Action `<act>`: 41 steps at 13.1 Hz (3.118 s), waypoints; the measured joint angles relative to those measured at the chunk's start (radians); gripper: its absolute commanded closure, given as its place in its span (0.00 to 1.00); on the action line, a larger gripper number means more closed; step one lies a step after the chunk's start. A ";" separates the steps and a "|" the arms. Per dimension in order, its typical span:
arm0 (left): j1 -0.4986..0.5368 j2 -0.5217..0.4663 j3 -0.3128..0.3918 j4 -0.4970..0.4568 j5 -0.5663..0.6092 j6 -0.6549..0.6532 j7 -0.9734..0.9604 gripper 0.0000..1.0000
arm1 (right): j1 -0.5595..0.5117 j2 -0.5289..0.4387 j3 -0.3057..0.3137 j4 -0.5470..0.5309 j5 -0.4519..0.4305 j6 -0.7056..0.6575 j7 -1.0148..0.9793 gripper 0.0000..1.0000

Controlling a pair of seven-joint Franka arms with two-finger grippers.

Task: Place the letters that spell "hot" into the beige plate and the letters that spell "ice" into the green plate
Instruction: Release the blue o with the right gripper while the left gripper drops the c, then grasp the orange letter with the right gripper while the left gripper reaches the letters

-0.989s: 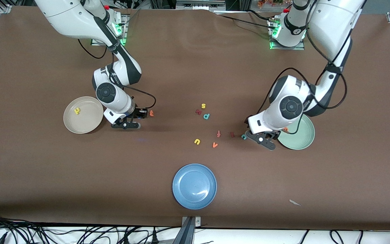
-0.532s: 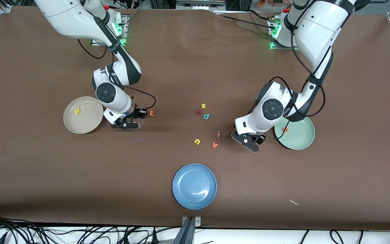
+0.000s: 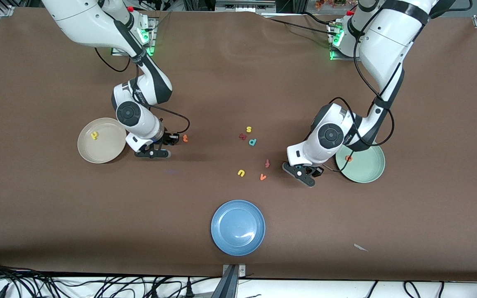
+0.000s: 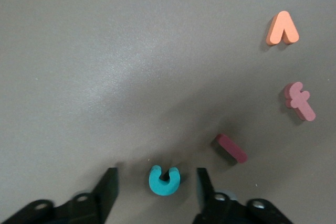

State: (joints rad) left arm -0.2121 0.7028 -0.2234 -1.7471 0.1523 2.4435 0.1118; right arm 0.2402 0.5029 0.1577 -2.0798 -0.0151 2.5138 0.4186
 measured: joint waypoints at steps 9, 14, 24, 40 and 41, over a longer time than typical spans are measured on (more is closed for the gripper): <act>0.001 0.011 0.001 0.009 0.002 0.018 0.001 1.00 | -0.004 -0.142 -0.239 0.047 -0.002 -0.319 -0.220 0.77; 0.068 -0.075 0.012 0.032 0.002 -0.160 0.087 1.00 | -0.017 -0.083 -0.375 0.010 -0.002 -0.323 -0.457 0.76; 0.319 -0.130 0.015 -0.080 0.002 -0.256 0.292 0.41 | -0.041 -0.069 -0.346 0.027 0.001 -0.303 -0.500 0.07; 0.246 -0.191 -0.200 -0.118 0.002 -0.211 -0.376 0.00 | 0.102 0.027 0.011 0.048 0.008 -0.024 -0.077 0.25; 0.222 -0.184 -0.200 -0.111 0.002 -0.210 -0.476 0.00 | 0.103 0.030 0.011 0.048 0.008 -0.022 -0.077 0.30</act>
State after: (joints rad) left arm 0.0101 0.5193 -0.4229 -1.8586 0.1546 2.2334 -0.3645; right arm 0.3427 0.5329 0.1690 -2.0317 -0.0066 2.4919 0.3420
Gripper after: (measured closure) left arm 0.000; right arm 0.207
